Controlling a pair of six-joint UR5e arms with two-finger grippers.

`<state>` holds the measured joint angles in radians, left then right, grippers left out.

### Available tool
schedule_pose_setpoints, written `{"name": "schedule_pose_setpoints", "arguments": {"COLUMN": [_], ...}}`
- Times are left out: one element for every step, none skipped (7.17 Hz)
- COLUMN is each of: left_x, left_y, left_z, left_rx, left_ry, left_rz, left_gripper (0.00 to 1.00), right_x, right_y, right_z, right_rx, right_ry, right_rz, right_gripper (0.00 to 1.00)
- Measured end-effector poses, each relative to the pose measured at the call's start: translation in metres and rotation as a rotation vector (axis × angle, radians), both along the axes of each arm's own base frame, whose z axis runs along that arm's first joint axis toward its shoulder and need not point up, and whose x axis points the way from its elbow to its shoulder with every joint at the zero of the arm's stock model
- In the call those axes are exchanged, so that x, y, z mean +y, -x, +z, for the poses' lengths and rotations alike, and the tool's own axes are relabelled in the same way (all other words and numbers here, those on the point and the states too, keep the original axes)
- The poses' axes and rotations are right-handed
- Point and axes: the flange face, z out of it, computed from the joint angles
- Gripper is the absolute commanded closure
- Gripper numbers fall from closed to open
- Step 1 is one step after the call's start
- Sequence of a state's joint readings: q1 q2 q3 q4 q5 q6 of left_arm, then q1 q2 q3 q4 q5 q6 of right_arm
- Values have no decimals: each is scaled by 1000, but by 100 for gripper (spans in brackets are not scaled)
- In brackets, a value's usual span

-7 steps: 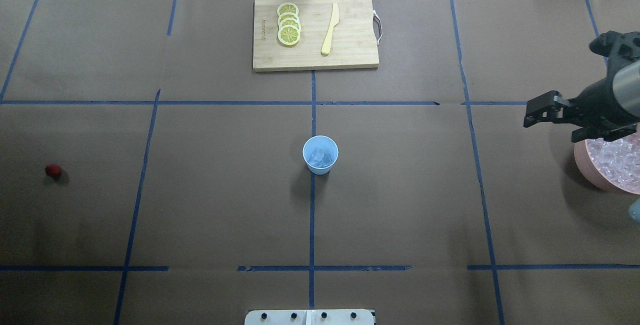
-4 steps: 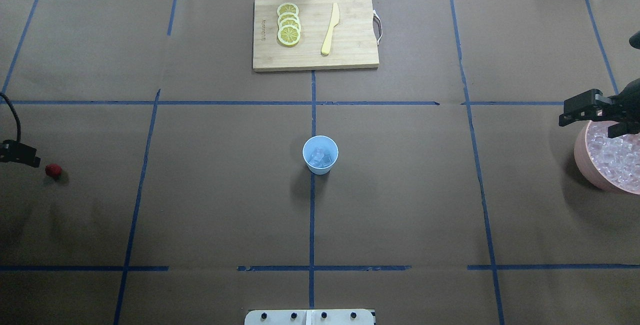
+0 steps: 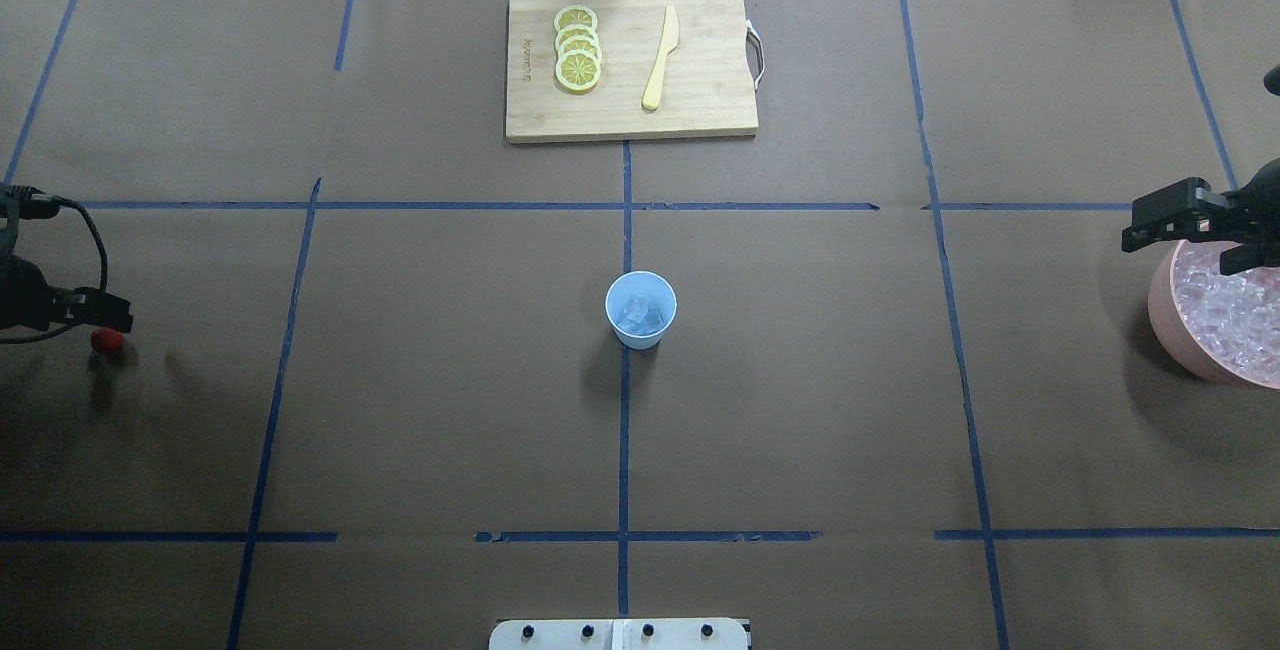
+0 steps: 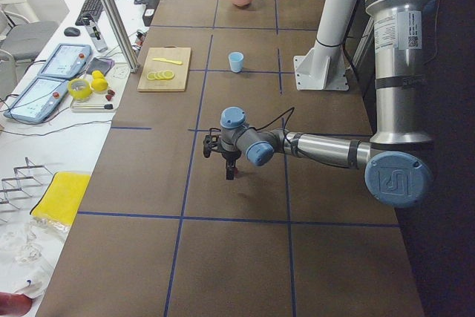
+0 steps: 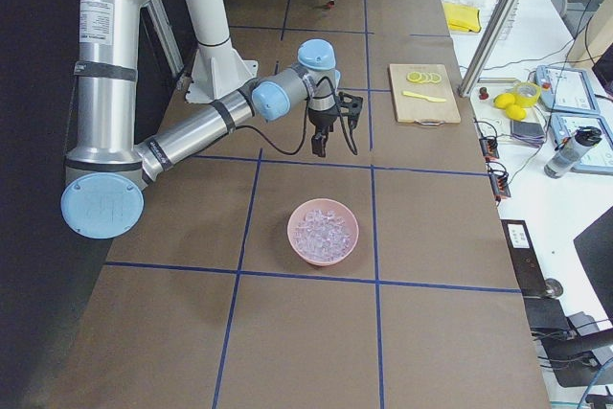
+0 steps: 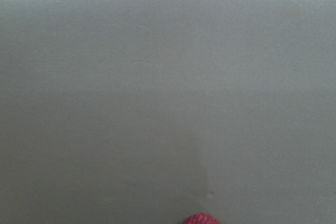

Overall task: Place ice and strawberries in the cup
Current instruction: 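Lower the left gripper onto the red strawberry and grasp it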

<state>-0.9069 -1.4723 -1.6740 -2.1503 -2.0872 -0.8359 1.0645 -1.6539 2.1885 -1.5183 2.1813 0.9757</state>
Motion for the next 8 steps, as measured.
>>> {"name": "schedule_pose_setpoints", "arguments": {"left_x": [1, 2, 2, 3, 4, 4, 4, 4], "left_y": [-4, -6, -8, -9, -10, -11, -11, -11], "left_z": [1, 1, 1, 1, 1, 1, 2, 5], "left_rx": [1, 2, 3, 3, 3, 4, 2, -2], "left_ry": [0, 2, 2, 3, 4, 5, 8, 12], "left_rz": [6, 10, 13, 16, 18, 19, 20, 21], "left_gripper": [2, 5, 6, 8, 9, 12, 15, 17], "right_x": [0, 0, 0, 0, 0, 0, 0, 0], "right_y": [0, 0, 0, 0, 0, 0, 0, 0], "right_z": [0, 0, 0, 0, 1, 1, 1, 1], "right_rx": [0, 0, 0, 1, 1, 1, 1, 1], "right_ry": [0, 0, 1, 1, 2, 2, 2, 2], "right_rz": [0, 0, 0, 0, 0, 0, 0, 0], "right_gripper": [0, 0, 0, 0, 0, 0, 0, 0]}}
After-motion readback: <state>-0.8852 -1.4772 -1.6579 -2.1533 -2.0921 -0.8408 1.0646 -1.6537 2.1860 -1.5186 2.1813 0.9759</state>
